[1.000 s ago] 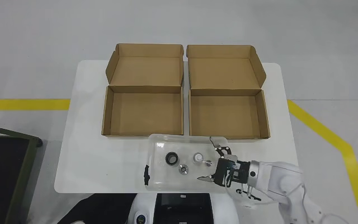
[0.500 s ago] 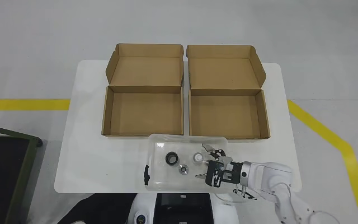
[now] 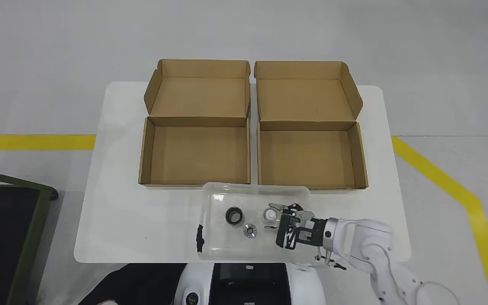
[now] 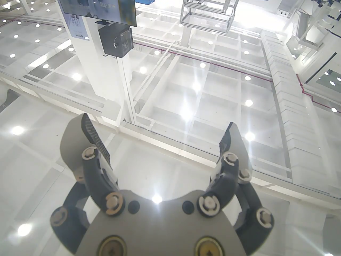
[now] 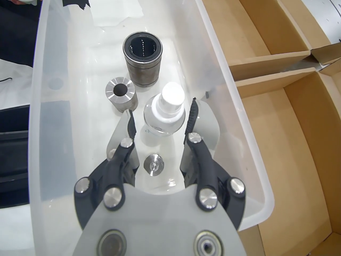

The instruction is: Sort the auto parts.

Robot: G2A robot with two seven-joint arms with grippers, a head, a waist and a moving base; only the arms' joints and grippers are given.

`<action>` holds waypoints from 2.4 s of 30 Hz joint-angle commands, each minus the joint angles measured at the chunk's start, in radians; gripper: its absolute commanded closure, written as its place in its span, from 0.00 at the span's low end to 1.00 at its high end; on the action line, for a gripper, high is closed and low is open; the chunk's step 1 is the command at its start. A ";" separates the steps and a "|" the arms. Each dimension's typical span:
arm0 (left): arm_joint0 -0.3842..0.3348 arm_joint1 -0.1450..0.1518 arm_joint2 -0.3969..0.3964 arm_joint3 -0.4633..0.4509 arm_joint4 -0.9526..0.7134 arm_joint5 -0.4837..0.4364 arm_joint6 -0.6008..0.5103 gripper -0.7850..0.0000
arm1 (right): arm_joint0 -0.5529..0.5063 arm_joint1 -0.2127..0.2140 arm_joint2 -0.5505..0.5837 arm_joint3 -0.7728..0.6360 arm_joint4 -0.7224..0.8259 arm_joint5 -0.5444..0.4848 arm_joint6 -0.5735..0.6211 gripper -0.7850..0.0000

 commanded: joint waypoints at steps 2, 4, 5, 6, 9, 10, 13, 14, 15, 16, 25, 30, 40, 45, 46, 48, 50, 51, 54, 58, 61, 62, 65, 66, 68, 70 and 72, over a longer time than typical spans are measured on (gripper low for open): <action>0.000 0.000 0.000 0.000 0.000 0.000 0.000 0.00 | 0.007 0.001 -0.007 0.010 0.012 0.002 -0.005 0.55; 0.000 0.000 0.000 0.000 0.000 0.000 0.000 0.00 | 0.011 0.001 -0.011 0.016 0.018 0.005 -0.007 0.56; 0.000 0.000 0.000 0.000 0.000 0.000 0.000 0.00 | 0.012 0.002 -0.013 0.018 0.021 0.008 -0.009 0.56; 0.000 0.000 0.000 0.000 0.000 0.000 0.000 0.00 | 0.013 0.002 -0.015 0.021 0.028 0.011 -0.014 0.57; 0.000 0.000 0.000 0.000 0.000 0.000 0.000 0.00 | 0.015 0.003 -0.019 0.030 0.031 0.019 -0.019 0.60; 0.000 0.000 0.000 0.000 0.000 0.000 0.000 0.00 | 0.016 0.003 -0.020 0.032 0.032 0.022 -0.021 0.61; 0.000 0.000 0.000 0.000 0.000 0.000 0.000 0.00 | 0.017 0.005 -0.022 0.041 0.031 0.029 -0.028 0.65; 0.000 0.000 0.000 0.000 0.000 0.000 0.000 0.00 | 0.017 0.006 -0.023 0.042 0.029 0.030 -0.029 0.66; 0.000 0.000 0.000 0.000 0.000 0.000 0.000 0.00 | 0.018 0.007 -0.024 0.044 0.028 0.030 -0.030 0.66; 0.000 0.000 0.000 0.000 0.000 0.000 0.000 0.00 | 0.018 0.007 -0.025 0.044 0.027 0.032 -0.031 0.67; 0.000 0.000 0.000 0.000 0.000 0.000 0.000 0.00 | 0.006 0.016 -0.011 0.004 0.038 0.025 -0.025 1.00; 0.000 0.000 0.000 0.000 0.000 0.000 0.000 0.00 | -0.002 0.022 0.009 -0.040 0.064 0.013 -0.028 1.00; 0.000 0.000 0.000 0.000 0.000 0.000 0.000 0.00 | -0.015 0.029 0.035 -0.097 0.174 -0.001 -0.069 1.00; 0.000 0.000 0.000 0.000 0.000 0.000 0.000 0.00 | -0.006 0.031 0.040 -0.098 0.254 -0.007 -0.101 1.00; 0.000 0.000 0.000 0.000 0.000 0.000 0.000 0.00 | -0.002 0.031 0.040 -0.100 0.273 -0.007 -0.108 1.00; 0.000 0.000 0.000 0.000 0.000 0.000 0.000 0.00 | 0.005 0.031 0.042 -0.103 0.305 -0.006 -0.120 1.00; 0.000 0.000 0.000 0.000 0.000 0.000 0.000 0.00 | 0.013 0.030 0.043 -0.106 0.337 -0.002 -0.133 1.00; 0.000 0.000 0.000 0.000 0.000 0.000 0.000 0.00 | 0.018 0.030 0.045 -0.109 0.353 0.003 -0.142 1.00; 0.000 0.000 0.000 0.000 0.000 0.000 0.000 0.00 | 0.034 0.029 0.047 -0.116 0.399 0.013 -0.168 1.00; 0.000 0.000 0.000 0.000 0.000 0.000 0.000 0.00 | 0.055 0.027 0.048 -0.119 0.456 0.024 -0.208 1.00; 0.000 0.000 0.000 0.000 0.000 0.000 0.000 0.00 | 0.073 0.025 0.047 -0.111 0.503 0.029 -0.243 1.00; 0.000 0.000 0.000 0.000 0.000 0.000 0.000 0.00 | 0.078 0.025 0.047 -0.109 0.515 0.031 -0.251 1.00; 0.000 0.000 0.000 0.000 0.000 0.000 0.000 0.00 | 0.092 0.023 0.049 -0.106 0.555 0.035 -0.282 1.00; 0.000 0.000 0.000 0.000 0.000 0.000 0.000 0.00 | 0.097 0.022 0.050 -0.107 0.569 0.036 -0.294 1.00; 0.000 0.000 0.000 0.000 0.000 0.000 0.000 0.00 | 0.105 0.021 0.052 -0.109 0.592 0.039 -0.311 1.00; 0.000 0.000 0.000 0.000 0.000 0.000 0.000 0.00 | 0.114 0.020 0.057 -0.114 0.615 0.044 -0.331 1.00; 0.000 0.000 0.000 0.000 0.000 0.000 0.000 0.00 | 0.121 0.018 0.060 -0.120 0.648 0.047 -0.361 1.00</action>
